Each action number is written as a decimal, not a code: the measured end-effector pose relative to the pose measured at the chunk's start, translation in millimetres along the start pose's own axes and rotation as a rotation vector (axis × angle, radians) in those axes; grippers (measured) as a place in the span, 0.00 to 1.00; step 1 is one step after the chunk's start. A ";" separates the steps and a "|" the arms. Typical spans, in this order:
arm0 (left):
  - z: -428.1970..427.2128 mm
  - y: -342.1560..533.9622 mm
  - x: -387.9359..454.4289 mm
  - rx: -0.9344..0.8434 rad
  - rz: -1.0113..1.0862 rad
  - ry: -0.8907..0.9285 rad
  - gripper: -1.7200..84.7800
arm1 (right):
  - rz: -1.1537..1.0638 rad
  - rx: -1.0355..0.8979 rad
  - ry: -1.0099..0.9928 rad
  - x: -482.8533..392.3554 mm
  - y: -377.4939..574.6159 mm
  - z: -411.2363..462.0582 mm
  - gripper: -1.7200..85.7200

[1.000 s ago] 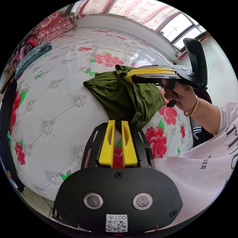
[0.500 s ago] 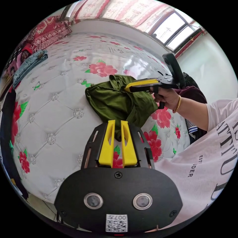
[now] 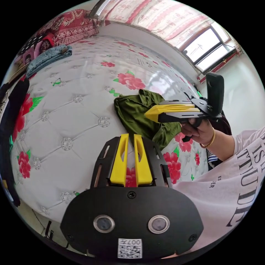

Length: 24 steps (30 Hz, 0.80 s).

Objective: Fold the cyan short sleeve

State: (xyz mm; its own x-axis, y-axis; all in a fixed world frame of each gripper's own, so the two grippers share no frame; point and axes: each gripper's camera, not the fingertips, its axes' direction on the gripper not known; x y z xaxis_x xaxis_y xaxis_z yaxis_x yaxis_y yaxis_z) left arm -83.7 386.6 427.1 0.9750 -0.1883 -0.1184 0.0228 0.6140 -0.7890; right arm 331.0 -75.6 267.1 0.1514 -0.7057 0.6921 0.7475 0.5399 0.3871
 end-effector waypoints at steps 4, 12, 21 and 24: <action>-6.7 7.3 -4.1 0.006 0.000 -0.023 0.06 | 0.124 0.025 0.427 -1.9 15.9 -3.3 0.03; 2.0 -30.9 5.0 0.072 0.123 -0.027 0.06 | 0.409 -0.027 0.332 58.4 40.4 -14.5 0.05; 48.4 -88.8 -30.5 0.011 0.114 -0.011 0.01 | 0.128 0.043 0.139 -51.7 23.7 -15.4 0.02; 46.8 -90.7 -41.6 0.018 0.092 0.032 0.01 | 0.073 -0.012 0.100 -75.8 18.8 10.5 0.02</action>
State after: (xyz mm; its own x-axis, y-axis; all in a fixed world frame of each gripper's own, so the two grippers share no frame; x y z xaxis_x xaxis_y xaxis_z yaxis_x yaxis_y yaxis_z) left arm -116.0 374.6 531.7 0.9655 -0.1551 -0.2090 -0.0618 0.6435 -0.7630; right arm 326.7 -7.1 228.2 0.2687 -0.7075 0.6536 0.7400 0.5860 0.3302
